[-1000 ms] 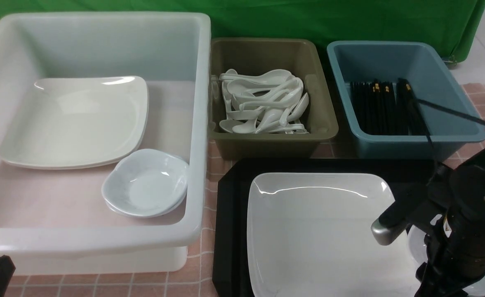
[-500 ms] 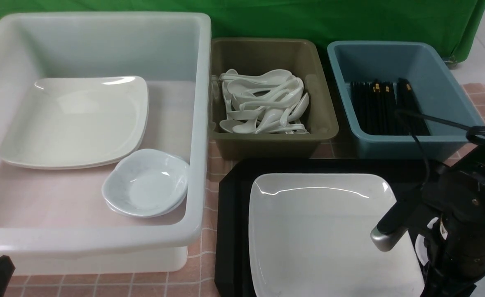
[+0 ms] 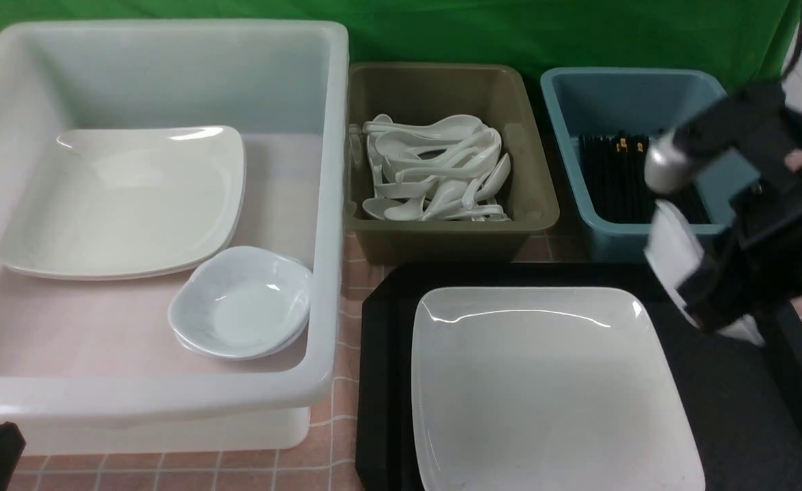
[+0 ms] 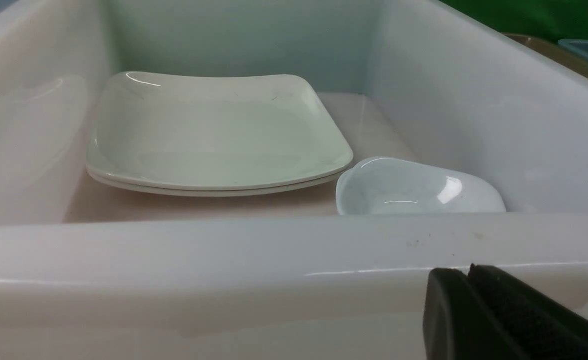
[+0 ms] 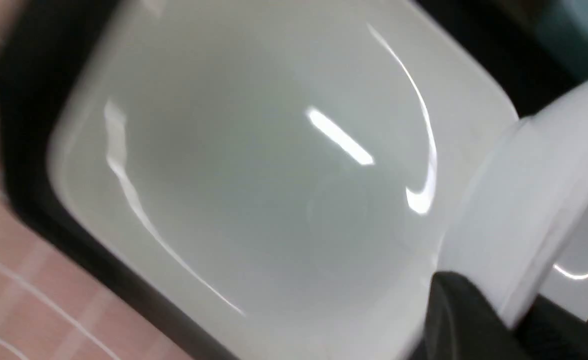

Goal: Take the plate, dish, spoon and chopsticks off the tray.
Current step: Use the right arm to grab a small plate from the dinner plate, then use the right arm to put the small plate into the large storage box on the left

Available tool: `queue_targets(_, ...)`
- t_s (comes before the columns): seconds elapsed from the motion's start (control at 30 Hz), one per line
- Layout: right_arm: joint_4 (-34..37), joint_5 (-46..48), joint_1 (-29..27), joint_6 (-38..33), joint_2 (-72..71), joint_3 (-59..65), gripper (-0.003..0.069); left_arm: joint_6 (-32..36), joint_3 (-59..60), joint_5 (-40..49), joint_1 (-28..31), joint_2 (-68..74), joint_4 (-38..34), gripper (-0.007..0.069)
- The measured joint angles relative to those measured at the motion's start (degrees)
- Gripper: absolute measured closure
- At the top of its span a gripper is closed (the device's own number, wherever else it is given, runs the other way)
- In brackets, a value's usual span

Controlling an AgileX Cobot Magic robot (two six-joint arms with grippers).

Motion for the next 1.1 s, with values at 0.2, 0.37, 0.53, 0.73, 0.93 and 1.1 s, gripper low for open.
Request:
queue_targets(0.2,20.8,-6.5,8.4,-15.8,4.7,-12.5,0.0585,0.0,0.0,0.0,0.0,0.0,0.0,0.0603)
queue_targets(0.37,22.2,-8.2,17.7,-19.9,16.2,-23.1,0.0585,0.1,0.0,0.0,0.0,0.0,0.0,0.0603)
queue_targets(0.53,16.5,-8.3,22.6,-20.0,28.7,-33.0,0.0585,0.1,0.0,0.0,0.0,0.0,-0.3,0.0603)
queue_targets(0.73,-1.7,-8.2,25.8,-11.6,45.0,-45.9,0.0585,0.1,0.0,0.0,0.0,0.0,-0.3,0.0603)
queue_targets(0.93,-7.1,-8.4,26.3,-9.9,52.8,-49.7,0.0585,0.1,0.0,0.0,0.0,0.0,0.0,0.0603)
queue_targets(1.1,-7.4,-8.5,26.3,-9.7,54.4,-49.8,0.0573,0.1,0.0,0.0,0.0,0.0,0.0,0.0603)
